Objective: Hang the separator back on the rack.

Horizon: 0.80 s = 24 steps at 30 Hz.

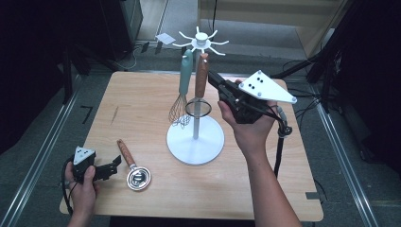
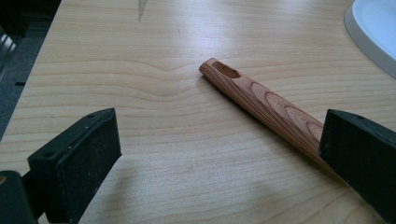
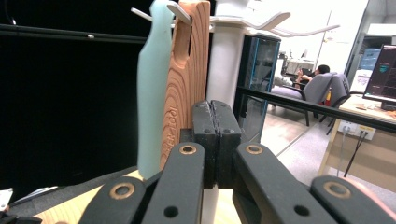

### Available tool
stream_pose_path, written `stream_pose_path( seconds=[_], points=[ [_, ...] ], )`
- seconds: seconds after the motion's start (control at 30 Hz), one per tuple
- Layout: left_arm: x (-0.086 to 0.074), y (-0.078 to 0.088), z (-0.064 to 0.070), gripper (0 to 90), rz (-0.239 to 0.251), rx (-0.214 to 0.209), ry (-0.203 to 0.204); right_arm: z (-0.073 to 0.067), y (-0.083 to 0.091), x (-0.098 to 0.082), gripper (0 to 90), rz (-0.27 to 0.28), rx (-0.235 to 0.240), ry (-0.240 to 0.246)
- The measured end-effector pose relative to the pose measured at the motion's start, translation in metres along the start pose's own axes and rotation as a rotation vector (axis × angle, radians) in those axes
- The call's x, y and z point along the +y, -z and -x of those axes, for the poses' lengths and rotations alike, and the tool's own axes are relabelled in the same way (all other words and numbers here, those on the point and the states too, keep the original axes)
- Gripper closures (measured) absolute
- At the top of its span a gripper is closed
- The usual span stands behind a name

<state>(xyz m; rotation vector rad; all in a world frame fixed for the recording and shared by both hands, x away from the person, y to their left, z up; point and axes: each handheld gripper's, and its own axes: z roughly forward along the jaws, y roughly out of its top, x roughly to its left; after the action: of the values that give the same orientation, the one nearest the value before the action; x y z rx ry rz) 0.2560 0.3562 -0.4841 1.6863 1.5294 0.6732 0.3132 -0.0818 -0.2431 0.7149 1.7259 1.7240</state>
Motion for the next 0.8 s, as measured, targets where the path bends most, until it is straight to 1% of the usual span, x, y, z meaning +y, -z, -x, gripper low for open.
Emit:
stream_pose_path(
  seconds=[0.3, 0.47, 0.67, 0.8],
  points=[
    [0.0000, -0.0001, 0.0001, 0.0, 0.001, -0.001, -0.001, -0.0062, -0.0036, 0.0014, 90.0, -0.006, 0.016, 0.002],
    [0.0000, -0.0001, 0.0001, 0.0, 0.001, -0.001, 0.000, -0.0103, -0.0059, 0.0024, 90.0, -0.010, 0.021, 0.014],
    [-0.0001, -0.0001, 0.0001, 0.0, 0.004, 0.001, -0.001, -0.0083, -0.0052, 0.0007, 90.0, -0.008, 0.010, 0.022],
    [-0.0002, 0.0004, 0.0000, 0.0, 0.005, 0.004, 0.000, -0.0056, -0.0027, -0.0024, 90.0, -0.015, -0.004, 0.015]
  ],
)
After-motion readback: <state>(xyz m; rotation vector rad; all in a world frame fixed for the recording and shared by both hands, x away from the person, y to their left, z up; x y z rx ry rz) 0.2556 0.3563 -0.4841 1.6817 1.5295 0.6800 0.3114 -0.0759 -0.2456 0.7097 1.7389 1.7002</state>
